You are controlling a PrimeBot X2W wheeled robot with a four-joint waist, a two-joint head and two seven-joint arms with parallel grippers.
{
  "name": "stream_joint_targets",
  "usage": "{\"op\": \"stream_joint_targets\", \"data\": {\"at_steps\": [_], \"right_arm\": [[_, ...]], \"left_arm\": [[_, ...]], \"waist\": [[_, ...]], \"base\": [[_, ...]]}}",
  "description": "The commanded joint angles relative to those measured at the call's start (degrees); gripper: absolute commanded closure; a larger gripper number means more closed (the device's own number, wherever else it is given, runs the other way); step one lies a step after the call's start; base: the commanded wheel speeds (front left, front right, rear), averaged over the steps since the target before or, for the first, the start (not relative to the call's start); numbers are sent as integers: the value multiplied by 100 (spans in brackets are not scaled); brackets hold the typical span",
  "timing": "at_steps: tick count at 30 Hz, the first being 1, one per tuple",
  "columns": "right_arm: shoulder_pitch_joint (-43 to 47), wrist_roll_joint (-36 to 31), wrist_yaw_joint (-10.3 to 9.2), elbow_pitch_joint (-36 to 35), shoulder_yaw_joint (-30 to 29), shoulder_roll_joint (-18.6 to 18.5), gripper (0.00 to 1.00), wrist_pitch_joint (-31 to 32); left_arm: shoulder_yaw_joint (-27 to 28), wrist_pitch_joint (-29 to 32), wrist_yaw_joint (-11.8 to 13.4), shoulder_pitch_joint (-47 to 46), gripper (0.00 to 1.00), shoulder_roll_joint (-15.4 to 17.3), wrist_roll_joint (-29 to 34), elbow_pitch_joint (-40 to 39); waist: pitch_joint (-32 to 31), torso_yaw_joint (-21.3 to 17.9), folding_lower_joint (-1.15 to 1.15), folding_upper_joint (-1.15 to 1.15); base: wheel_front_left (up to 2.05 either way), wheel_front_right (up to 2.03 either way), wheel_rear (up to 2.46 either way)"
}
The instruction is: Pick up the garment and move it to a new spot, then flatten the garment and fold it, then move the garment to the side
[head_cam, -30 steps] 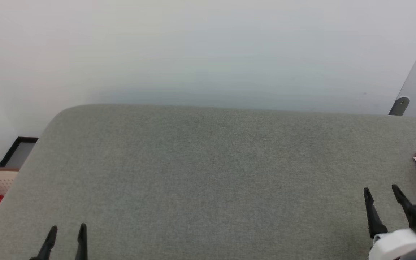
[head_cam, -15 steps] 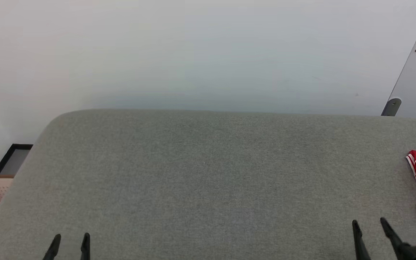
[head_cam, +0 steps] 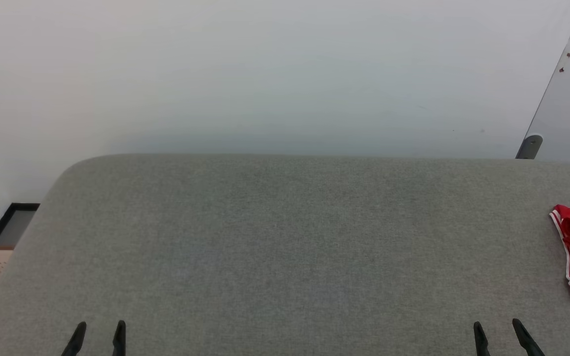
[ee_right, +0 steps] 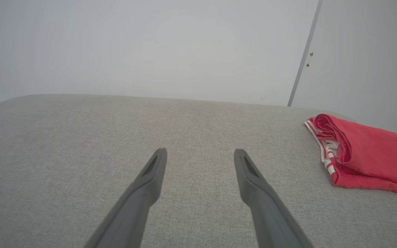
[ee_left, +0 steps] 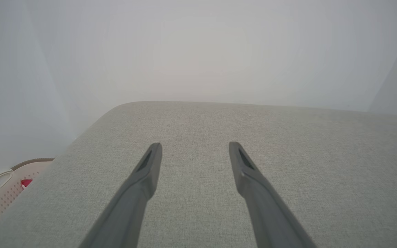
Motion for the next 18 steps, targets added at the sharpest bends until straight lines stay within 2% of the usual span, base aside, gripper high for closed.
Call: {"op": "stream_joint_targets", "data": {"at_steps": [1,18], "right_arm": [[69,-13,-6,-63,25,23,0,-25],[147,-148,-6,-205,40,65,0,-25]], "left_arm": [[3,4,-11,4,0,11,-21,-13],[-12,4,-11,56,0,-20,-95,-2]], "waist": [[2,-14,0,0],[23,-28,0,0]], "base": [[0,0,0],[0,0,0]]}}
